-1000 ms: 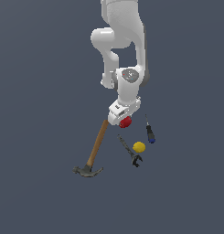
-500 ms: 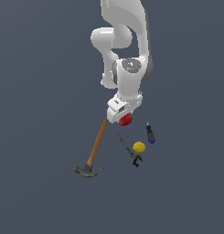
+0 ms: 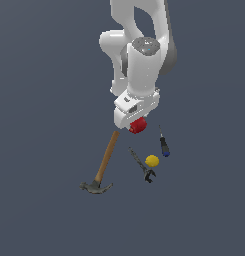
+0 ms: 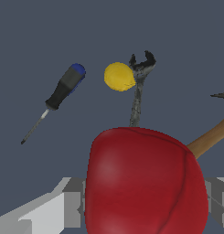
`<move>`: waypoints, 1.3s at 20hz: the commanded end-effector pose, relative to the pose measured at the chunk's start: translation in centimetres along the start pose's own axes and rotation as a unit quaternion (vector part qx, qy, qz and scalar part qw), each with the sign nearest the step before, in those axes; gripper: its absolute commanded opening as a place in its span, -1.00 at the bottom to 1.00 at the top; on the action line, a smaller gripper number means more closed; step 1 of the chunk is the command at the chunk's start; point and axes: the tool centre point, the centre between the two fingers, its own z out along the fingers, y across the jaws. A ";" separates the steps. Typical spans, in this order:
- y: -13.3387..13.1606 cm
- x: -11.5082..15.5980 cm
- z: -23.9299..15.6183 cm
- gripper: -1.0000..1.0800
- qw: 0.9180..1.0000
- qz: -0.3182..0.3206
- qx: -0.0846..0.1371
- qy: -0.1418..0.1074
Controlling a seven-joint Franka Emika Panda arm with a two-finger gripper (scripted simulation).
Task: Pick up a designated object from a clutter of objects.
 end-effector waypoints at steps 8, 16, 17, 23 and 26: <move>2.8 2.4 -8.7 -1.00 1.000 0.000 0.000 0.000; 5.1 4.3 -15.2 -1.00 1.000 0.000 -0.001 0.000; 5.4 4.5 -16.0 -1.00 1.000 0.000 -0.001 0.000; 6.8 5.8 -20.0 -1.00 1.000 0.000 -0.001 0.000; 7.5 6.4 -21.7 -1.00 1.000 0.000 -0.001 0.000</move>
